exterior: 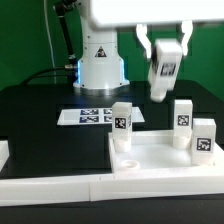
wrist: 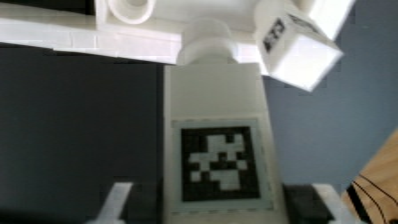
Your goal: Assemble square table
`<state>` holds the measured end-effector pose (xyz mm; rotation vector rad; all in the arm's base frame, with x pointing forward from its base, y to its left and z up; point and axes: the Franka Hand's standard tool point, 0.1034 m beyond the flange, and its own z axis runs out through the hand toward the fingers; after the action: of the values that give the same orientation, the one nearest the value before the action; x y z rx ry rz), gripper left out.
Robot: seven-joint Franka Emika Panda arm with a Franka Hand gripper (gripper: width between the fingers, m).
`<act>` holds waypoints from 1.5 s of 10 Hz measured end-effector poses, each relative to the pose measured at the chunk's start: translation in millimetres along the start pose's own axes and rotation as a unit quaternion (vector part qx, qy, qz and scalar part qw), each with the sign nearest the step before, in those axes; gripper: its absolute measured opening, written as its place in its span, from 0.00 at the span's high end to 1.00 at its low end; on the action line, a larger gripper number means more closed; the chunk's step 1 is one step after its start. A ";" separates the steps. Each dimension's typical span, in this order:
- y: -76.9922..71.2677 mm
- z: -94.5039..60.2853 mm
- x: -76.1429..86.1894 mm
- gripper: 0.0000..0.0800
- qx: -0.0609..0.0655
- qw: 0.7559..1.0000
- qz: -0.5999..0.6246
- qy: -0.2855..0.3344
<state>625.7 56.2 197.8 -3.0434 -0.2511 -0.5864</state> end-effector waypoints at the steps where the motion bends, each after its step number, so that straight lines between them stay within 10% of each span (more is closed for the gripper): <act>1: -0.6 5.1 -3.6 0.64 0.000 1.000 0.000 -0.005; 3: 5.8 6.7 -7.9 0.64 0.003 1.000 -0.016 -0.006; 5: 51.7 12.7 -37.5 0.64 0.028 0.999 -0.012 -0.024; 8: 85.5 30.2 -57.5 0.64 0.033 0.999 0.006 -0.023; 15: 62.3 59.2 -53.9 0.64 0.034 0.991 0.128 -0.036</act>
Offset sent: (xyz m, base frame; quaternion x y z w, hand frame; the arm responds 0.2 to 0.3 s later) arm -0.0318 -0.0501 -0.0383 0.1850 -0.0200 0.0235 0.9823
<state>608.2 -9.8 122.7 -2.9656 0.1135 -0.4404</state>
